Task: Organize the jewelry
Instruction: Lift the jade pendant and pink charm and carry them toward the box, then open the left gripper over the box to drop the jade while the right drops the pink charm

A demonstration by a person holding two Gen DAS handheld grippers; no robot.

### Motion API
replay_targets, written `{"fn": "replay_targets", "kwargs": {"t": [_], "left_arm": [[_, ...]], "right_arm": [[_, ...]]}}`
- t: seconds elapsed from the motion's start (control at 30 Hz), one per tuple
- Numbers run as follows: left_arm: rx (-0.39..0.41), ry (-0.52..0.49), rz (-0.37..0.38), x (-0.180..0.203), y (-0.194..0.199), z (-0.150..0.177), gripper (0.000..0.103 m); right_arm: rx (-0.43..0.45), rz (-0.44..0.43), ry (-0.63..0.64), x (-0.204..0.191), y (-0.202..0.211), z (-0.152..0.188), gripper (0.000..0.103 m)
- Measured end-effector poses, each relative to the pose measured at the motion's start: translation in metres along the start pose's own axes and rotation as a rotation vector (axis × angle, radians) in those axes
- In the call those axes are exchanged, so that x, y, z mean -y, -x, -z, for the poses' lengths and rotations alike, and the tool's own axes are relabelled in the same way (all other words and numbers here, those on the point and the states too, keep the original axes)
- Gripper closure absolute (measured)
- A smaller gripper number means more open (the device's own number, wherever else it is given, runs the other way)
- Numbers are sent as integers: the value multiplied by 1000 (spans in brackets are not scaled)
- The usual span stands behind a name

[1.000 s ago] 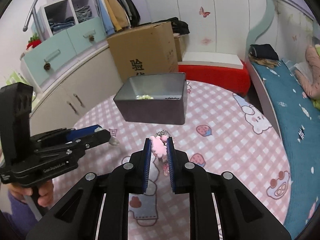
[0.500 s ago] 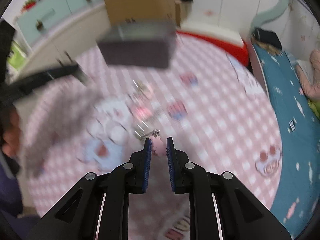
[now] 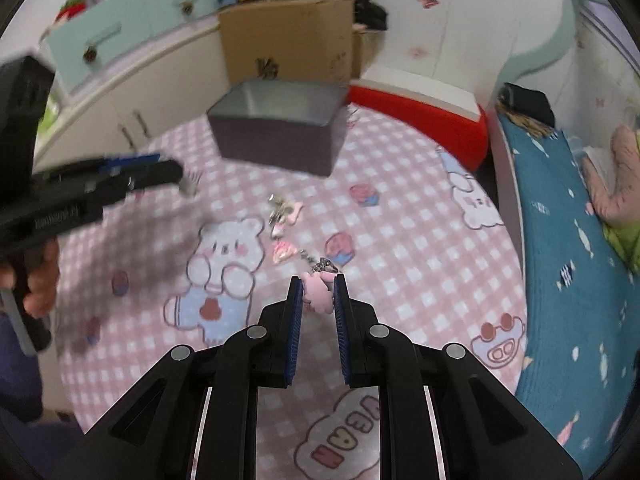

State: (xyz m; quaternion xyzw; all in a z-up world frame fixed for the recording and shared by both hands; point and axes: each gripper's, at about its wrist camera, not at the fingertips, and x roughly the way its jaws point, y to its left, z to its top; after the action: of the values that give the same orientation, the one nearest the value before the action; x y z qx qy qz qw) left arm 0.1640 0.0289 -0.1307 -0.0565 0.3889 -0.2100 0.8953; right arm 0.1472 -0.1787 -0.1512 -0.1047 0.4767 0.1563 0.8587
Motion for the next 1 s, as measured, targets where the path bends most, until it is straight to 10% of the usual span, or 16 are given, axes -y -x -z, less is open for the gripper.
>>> {"fn": "replay_targets", "kwargs": {"t": [0.23, 1.0], "left_arm": [[-2, -6, 1, 2, 0, 1, 76], [50, -18, 64, 10, 18, -26, 76]], "right_arm": [[-24, 93, 20, 6, -10, 5, 86], [220, 18, 78, -19, 67, -44, 86]]}}
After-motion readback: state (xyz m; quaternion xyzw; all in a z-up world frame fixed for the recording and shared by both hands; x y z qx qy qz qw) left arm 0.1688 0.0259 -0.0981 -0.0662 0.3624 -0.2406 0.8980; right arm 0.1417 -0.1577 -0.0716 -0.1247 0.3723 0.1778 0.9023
